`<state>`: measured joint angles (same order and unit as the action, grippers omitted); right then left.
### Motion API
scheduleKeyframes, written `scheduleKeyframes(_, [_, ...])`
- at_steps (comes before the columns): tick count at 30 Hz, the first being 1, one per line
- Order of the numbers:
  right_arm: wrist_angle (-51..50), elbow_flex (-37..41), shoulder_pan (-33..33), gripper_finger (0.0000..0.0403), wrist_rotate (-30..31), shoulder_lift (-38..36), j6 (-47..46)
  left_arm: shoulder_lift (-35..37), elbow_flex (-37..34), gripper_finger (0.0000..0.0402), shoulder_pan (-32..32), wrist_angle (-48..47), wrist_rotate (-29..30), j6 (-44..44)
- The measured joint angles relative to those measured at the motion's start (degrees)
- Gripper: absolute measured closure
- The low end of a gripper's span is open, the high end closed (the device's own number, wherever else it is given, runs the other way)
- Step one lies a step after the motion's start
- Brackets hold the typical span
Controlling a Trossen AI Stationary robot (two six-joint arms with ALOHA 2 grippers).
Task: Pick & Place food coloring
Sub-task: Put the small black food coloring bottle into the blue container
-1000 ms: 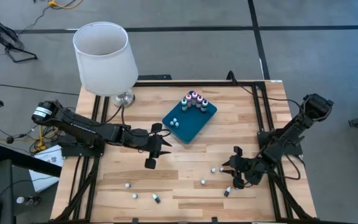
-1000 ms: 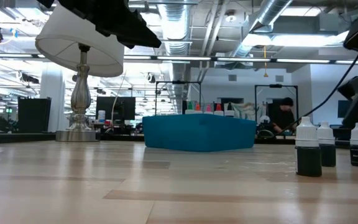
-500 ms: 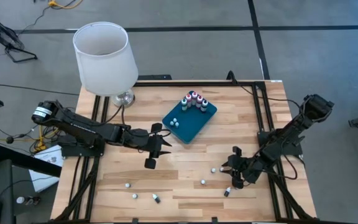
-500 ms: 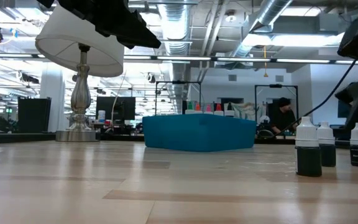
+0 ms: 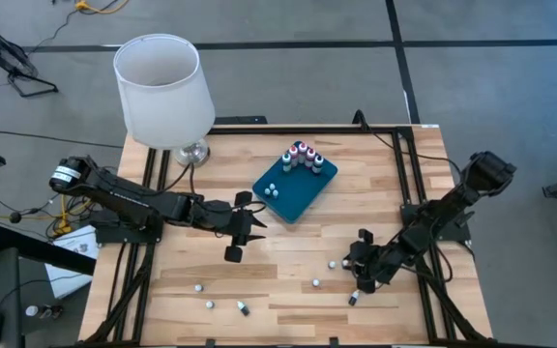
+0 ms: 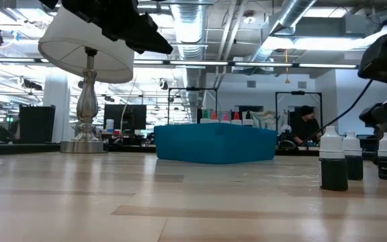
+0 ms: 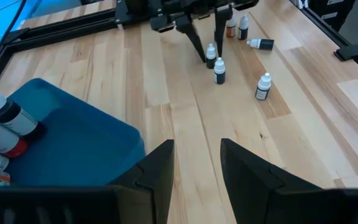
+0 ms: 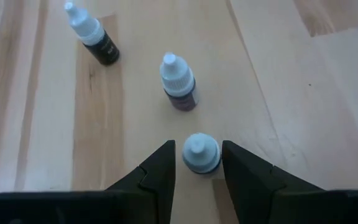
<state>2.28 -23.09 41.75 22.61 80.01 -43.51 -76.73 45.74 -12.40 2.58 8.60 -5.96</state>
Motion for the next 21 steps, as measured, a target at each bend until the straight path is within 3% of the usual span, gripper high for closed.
scheduleKeyframes(21, [-0.8, -0.2, 0.0, 0.0282, -0.3, -1.4, 0.4, 0.0, 0.0, 0.0278, 0.0, -0.1, 0.0, 0.2])
